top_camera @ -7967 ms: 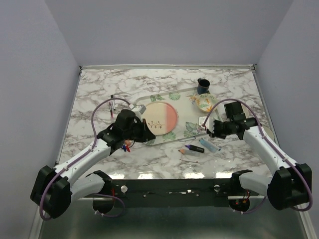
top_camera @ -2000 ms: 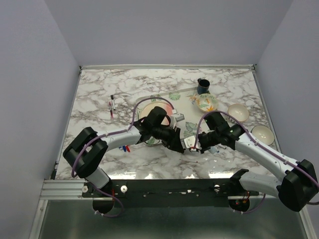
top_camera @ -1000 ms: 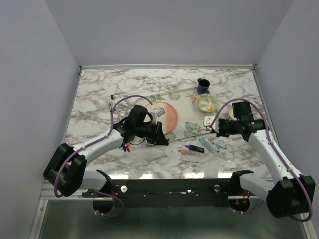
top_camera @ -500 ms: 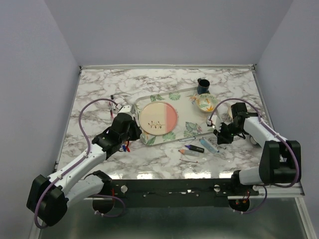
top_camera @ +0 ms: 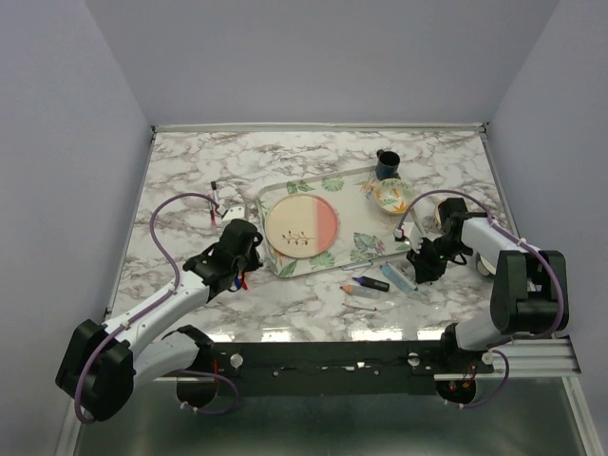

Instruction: Open the pen caps

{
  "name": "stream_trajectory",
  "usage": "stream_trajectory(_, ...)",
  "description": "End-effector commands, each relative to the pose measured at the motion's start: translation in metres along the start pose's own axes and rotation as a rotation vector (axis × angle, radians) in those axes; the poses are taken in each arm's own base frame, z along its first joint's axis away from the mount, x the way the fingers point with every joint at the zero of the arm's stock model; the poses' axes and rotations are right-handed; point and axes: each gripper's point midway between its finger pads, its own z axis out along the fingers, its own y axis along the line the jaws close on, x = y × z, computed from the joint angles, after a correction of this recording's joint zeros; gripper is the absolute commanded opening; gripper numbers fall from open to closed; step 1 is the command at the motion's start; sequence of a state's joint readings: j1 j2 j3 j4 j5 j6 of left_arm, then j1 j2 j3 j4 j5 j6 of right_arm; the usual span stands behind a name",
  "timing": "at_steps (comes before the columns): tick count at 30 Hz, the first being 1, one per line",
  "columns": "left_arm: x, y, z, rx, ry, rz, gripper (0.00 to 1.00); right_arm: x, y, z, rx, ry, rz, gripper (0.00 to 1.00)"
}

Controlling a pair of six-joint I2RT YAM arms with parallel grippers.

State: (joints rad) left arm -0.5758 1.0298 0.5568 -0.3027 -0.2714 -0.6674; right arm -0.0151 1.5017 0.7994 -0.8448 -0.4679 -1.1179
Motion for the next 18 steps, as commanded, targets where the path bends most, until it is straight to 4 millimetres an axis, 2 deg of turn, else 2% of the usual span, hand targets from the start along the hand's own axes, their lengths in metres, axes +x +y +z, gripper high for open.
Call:
stream_trajectory(1, 0.005, 0.014, 0.007, -0.072, 0.002, -0.007, 0.00, 0.003, 0.001, -0.002, -0.013, 0.017, 0.022, 0.37)
stream_trajectory(11, 0.011, 0.020, 0.013, -0.105, 0.021, 0.007, 0.07, -0.005, -0.001, -0.009, 0.007, -0.018, 0.017, 0.45)
stream_trajectory(13, 0.012, 0.020, 0.015, -0.110, 0.027, 0.010, 0.08, -0.009, -0.001, -0.012, 0.014, -0.039, 0.009, 0.48)
stream_trajectory(15, 0.013, 0.021, 0.017, -0.117, 0.033, 0.010, 0.09, -0.012, 0.000, -0.014, 0.014, -0.052, 0.002, 0.57)
stream_trajectory(18, 0.015, 0.024, 0.019, -0.137, 0.048, 0.002, 0.11, -0.015, 0.001, -0.017, 0.023, -0.068, -0.008, 0.59)
